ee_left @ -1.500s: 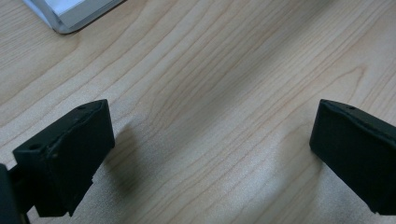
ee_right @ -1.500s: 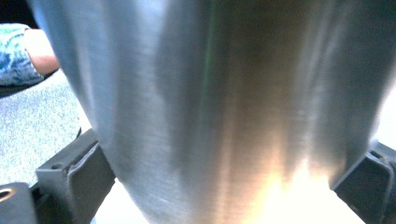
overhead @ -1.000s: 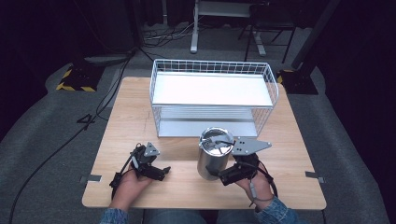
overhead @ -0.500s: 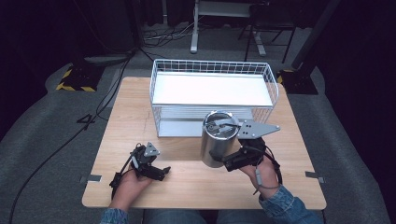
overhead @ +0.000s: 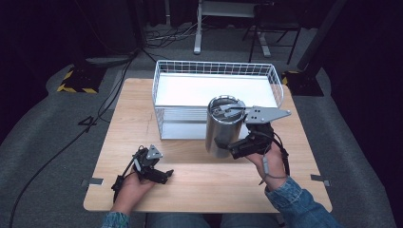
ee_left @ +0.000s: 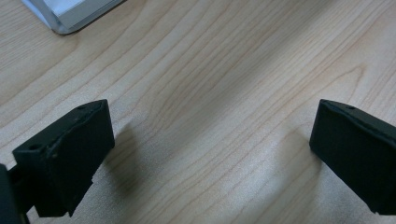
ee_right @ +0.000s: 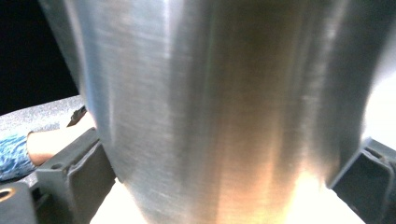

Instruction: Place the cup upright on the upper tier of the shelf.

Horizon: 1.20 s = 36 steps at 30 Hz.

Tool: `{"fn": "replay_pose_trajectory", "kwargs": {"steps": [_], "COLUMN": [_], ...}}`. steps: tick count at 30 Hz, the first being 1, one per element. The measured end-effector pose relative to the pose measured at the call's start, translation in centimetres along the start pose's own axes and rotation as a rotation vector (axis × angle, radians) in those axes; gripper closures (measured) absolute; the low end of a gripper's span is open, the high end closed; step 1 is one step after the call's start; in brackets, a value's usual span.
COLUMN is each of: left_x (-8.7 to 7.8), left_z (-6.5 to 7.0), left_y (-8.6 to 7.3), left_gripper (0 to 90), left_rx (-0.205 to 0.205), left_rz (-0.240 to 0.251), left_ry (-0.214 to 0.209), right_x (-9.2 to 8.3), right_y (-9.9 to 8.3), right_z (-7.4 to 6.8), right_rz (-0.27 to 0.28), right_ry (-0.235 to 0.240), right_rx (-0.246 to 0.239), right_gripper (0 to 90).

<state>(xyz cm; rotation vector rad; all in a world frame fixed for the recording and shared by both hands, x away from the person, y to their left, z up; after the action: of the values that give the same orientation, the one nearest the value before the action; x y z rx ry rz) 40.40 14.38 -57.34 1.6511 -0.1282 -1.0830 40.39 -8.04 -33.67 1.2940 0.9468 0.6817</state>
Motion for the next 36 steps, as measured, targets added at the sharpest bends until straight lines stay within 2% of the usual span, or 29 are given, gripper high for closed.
{"fn": "replay_pose_trajectory", "kwargs": {"steps": [16,25,36], "left_x": [0.0,0.0,0.0], "left_z": [-0.1,0.0,-0.1], "left_y": [0.0,0.0,0.0], "left_gripper": [0.3,0.3,0.3], "left_rx": [0.005,0.003,0.004], "left_rz": [-0.002,-0.001,-0.001], "left_ry": [-0.001,-0.002,-0.002], "right_x": [0.5,0.7,1.2], "right_y": [3.2,5.2,6.2], "right_z": [2.3,4.5,6.8], "right_rz": [0.029,0.044,0.044], "right_ry": [-0.044,-0.086,-0.127], "right_rx": [-0.016,-0.006,0.001], "right_gripper": [3.8,3.8,3.8]}}
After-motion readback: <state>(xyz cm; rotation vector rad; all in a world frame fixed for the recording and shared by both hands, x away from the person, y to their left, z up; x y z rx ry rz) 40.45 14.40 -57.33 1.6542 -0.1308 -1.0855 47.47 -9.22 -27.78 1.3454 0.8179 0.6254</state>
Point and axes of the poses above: each handheld gripper's, and its own axes: x roughly forward along the jaws, y roughly out of its top, z roughly to its right, the point moved 9 cm from there along x, roughly forward along the jaws, and after that the axes turned 13 degrees about z, right-handed, at the moved point
